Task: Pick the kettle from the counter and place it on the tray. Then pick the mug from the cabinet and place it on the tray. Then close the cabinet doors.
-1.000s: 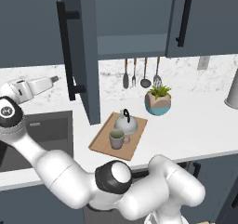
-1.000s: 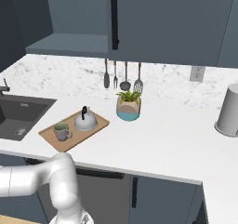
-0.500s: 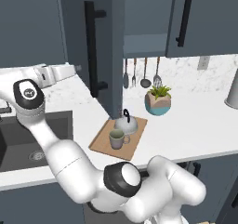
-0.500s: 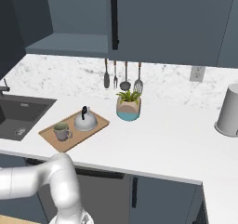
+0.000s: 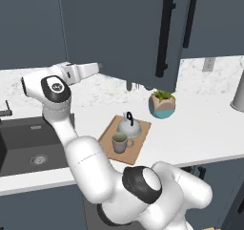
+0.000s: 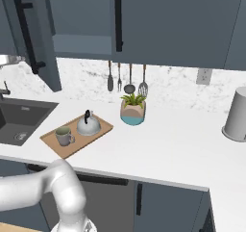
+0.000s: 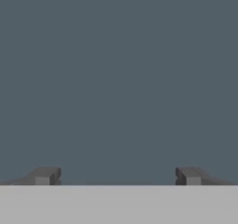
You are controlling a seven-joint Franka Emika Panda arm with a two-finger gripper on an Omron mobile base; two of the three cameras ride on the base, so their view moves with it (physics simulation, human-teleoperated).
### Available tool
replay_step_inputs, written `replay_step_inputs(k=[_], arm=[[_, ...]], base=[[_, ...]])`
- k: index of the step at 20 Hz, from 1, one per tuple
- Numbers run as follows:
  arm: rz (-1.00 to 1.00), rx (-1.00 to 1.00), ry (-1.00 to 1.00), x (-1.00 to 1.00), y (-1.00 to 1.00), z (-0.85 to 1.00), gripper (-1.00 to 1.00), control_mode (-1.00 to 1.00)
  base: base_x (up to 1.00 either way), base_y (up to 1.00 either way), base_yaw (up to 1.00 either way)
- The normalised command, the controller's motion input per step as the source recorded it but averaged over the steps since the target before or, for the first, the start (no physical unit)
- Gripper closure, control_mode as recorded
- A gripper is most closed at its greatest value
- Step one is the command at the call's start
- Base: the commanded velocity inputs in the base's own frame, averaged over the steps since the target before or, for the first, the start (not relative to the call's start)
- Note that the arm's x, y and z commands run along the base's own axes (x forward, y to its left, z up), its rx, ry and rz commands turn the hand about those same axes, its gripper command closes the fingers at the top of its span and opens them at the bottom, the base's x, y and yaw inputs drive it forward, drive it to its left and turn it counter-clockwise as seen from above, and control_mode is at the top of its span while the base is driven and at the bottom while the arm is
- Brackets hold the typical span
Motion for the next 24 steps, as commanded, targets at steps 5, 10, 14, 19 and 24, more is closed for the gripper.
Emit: replay_step_inputs(k=[5,10,14,19,24], arm=[[0.12,0.01,-0.11,0.79,-0.64,0.34,-1.00,-1.00],[0.18,0.01,-0.09,0.74,-0.50,0.64,-1.00,-1.00],[0.12,0.02,0.09,0.56,-0.50,0.99,-1.00,-1.00],[0.05,0.00,0.19,0.58,-0.47,0.91,-1.00,-1.00],[0.11,0.00,0.03,0.74,-0.51,0.31,-1.00,-1.00]], base=[[0.00,0.00,0.00],[0.00,0.00,0.00],[0.00,0.00,0.00],[0.00,0.00,0.00],[0.00,0.00,0.00]])
